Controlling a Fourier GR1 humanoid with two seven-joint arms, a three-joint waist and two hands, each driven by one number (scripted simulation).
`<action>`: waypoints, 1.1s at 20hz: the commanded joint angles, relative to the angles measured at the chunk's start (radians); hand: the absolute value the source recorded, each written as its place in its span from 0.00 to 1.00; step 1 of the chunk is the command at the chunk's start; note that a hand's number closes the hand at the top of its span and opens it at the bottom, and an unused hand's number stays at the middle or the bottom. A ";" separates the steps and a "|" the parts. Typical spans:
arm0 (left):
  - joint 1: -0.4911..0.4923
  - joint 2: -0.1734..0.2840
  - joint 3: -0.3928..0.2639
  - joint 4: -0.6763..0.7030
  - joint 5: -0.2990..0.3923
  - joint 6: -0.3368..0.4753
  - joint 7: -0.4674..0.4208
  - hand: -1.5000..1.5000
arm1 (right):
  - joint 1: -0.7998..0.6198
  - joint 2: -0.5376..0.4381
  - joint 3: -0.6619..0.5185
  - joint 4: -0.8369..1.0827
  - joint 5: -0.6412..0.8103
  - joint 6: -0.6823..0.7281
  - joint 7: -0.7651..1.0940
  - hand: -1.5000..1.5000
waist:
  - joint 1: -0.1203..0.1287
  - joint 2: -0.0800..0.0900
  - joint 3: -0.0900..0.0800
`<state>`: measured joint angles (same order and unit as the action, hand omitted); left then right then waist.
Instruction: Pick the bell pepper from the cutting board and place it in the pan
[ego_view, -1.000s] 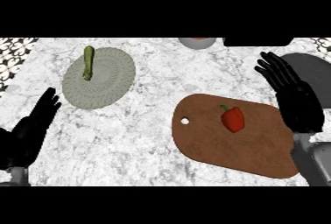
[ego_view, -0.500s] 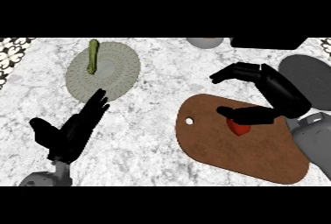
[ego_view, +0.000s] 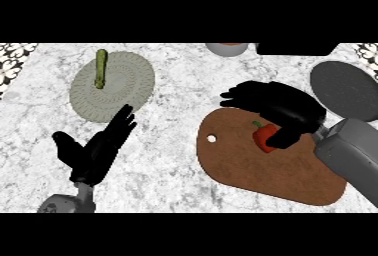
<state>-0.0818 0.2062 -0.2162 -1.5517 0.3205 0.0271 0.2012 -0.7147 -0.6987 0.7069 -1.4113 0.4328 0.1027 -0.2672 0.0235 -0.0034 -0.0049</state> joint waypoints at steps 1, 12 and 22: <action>0.021 -0.013 -0.017 0.022 -0.015 0.000 -0.020 0.50 | -0.075 -0.047 0.166 -0.007 0.241 0.100 0.174 0.00 | -0.003 -0.008 -0.004; 0.018 -0.007 0.005 -0.001 0.000 -0.002 0.005 0.50 | -0.132 0.162 0.399 -0.125 0.419 0.681 0.685 0.00 | -0.029 -0.008 0.002; 0.057 -0.075 -0.036 -0.050 -0.085 0.050 -0.009 0.50 | 0.069 0.264 0.339 -0.188 0.545 0.778 0.845 0.00 | -0.022 0.001 0.005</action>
<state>-0.0693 0.1755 -0.1983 -1.5500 0.2953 0.0339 0.1992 -0.7069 -0.4309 1.0539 -1.5642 0.9186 0.8645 0.5518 -0.0012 -0.0035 -0.0007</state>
